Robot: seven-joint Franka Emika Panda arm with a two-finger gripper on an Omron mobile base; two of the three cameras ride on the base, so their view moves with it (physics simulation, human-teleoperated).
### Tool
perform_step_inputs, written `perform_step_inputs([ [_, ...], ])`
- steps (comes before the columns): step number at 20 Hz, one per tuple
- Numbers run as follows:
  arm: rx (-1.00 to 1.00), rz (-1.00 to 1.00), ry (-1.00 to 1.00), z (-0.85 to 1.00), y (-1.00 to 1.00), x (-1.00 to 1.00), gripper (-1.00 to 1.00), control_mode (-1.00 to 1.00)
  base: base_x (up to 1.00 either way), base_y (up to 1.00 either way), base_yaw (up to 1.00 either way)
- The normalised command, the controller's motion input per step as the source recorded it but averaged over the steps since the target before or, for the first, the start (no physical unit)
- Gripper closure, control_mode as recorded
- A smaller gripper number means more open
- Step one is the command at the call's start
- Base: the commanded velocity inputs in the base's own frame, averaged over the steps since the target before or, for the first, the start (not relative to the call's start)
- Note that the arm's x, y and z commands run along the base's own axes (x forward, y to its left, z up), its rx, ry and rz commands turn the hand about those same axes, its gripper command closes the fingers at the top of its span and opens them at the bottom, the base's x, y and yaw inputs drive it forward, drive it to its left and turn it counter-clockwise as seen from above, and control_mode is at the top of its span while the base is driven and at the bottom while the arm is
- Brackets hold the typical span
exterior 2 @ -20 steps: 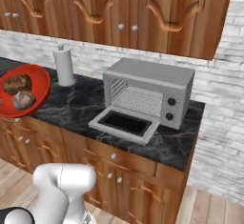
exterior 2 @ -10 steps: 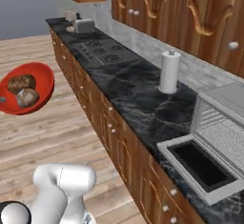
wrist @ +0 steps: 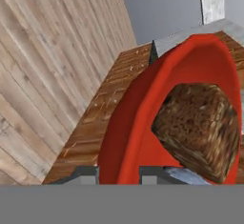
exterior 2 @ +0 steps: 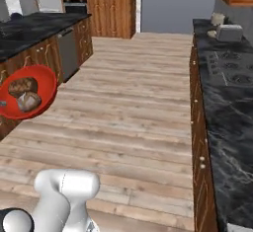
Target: Pick up the heated bread from the toaster oven and place it in the bowl. Then move the bread bowl to the dining counter.
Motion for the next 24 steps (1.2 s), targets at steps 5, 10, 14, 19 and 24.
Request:
perform_step_inputs([
  [5, 0.0, 0.0, 0.0, 0.0, 0.0, 0.0, 1.0, 1.0, 0.14, 0.0, 0.97],
  [10, 0.0, 0.0, 0.0, 0.0, 0.0, 0.0, 1.0, 1.0, 0.88, 0.0, 0.72],
  [14, 0.0, 0.0, 0.0, 0.0, 0.0, 0.0, 1.0, 1.0, 1.0, -0.3, 0.36],
  [19, 0.0, 0.0, 0.0, 0.0, 0.0, 0.0, 1.0, 1.0, 1.0, -0.76, 0.17],
  [24, 0.0, 0.0, 0.0, 0.0, 0.0, 0.0, 1.0, 1.0, 1.0, -0.93, 0.0],
])
